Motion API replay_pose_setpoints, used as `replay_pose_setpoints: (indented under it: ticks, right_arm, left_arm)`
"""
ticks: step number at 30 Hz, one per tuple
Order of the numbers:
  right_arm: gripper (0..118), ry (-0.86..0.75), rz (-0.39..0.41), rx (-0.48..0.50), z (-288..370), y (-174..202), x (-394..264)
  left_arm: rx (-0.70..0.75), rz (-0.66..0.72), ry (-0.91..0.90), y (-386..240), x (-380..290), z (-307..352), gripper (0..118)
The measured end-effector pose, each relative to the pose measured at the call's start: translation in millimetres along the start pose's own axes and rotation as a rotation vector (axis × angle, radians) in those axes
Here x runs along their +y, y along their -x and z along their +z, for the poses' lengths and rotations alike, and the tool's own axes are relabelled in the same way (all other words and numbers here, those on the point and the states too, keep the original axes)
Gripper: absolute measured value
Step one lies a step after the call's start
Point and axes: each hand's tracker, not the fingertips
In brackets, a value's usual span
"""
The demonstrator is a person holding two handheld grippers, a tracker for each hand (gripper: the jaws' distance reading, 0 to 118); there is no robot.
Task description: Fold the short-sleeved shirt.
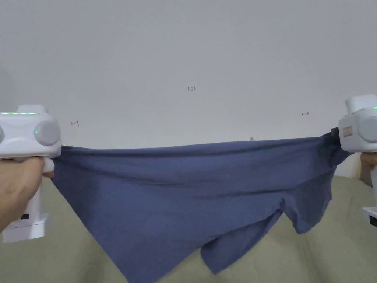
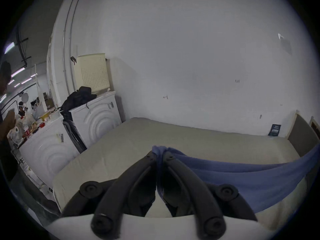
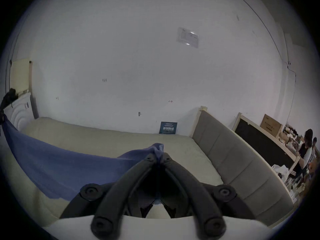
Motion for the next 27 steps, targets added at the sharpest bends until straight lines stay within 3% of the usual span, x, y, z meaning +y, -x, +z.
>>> replay_pose_setpoints:
  ticks: [5,9,10,17,18,22,27]
  right_arm:
    - [1,0.066,0.028,-0.003,-35,16,-51]
    - [1,0.192,0.104,0.046,-39,23,-124]
    - [1,0.189,0.093,0.062,-34,23,-144]
    - [1,0.341,0.044,0.148,26,18,-263]
    - [1,0.376,0.071,0.152,38,16,-278]
    - [1,0.38,-0.001,0.171,94,2,-319]
    - [1,0.385,-0.01,0.163,167,-22,-352]
  left_arm:
    - [-0.004,-0.078,0.062,-9,-50,-28,6]
    - [-0.037,-0.113,0.135,-1,-116,-33,6]
    - [-0.059,-0.124,0.182,4,-134,-32,6]
    - [-0.126,-0.206,0.337,39,-253,-9,6]
    - [-0.124,-0.195,0.339,47,-266,-1,6]
    - [-0.157,-0.166,0.384,77,-300,47,6]
    - [-0.165,-0.165,0.393,115,-327,103,6]
